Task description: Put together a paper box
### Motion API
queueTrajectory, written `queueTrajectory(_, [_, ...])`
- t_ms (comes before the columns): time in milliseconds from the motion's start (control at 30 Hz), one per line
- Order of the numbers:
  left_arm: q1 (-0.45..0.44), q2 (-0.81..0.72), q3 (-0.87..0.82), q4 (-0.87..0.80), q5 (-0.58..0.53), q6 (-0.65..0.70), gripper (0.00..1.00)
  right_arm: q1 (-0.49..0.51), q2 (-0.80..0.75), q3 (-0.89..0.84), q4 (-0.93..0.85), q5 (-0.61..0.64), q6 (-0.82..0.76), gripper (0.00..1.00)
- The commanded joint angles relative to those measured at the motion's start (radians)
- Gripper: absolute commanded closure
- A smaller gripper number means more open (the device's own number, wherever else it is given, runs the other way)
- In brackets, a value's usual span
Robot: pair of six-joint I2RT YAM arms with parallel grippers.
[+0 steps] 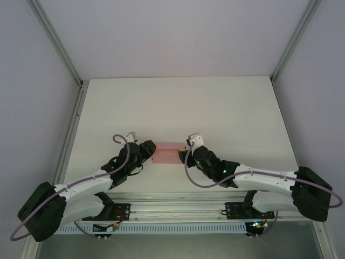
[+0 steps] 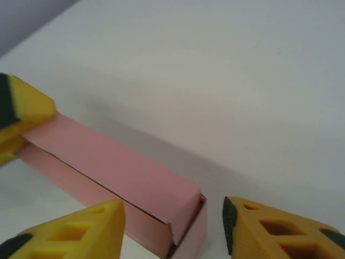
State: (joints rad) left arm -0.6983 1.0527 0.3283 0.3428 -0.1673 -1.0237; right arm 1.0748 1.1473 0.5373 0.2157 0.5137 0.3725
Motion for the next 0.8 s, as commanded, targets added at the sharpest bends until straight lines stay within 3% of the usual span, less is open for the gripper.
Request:
queueTrajectory(0, [-0.017, 0.039, -0.061, -0.151, -0.017, 0.05, 0.68, 0.004, -0.054, 0.041, 0.018, -0.036, 0.025, 0.4])
queueTrajectory(167, [-0.023, 0.05, -0.065, -0.125, -0.007, 0.058, 0.68, -0.021, -0.063, 0.064, -0.005, 0.074, 0.073, 0.29])
queueTrajectory(267, [-0.025, 0.05, -0.065, -0.12, -0.005, 0.068, 0.68, -0.057, -0.027, 0.08, -0.022, 0.049, 0.115, 0.27])
queueTrajectory(533, [-0.03, 0.058, -0.069, -0.106, 0.011, 0.092, 0.69, -0.12, 0.1, 0.094, -0.052, -0.039, 0.208, 0.37])
queueTrajectory(767, [-0.032, 0.064, -0.079, -0.138, 0.021, 0.119, 0.69, -0.135, 0.158, -0.028, 0.028, -0.085, 0.238, 0.45])
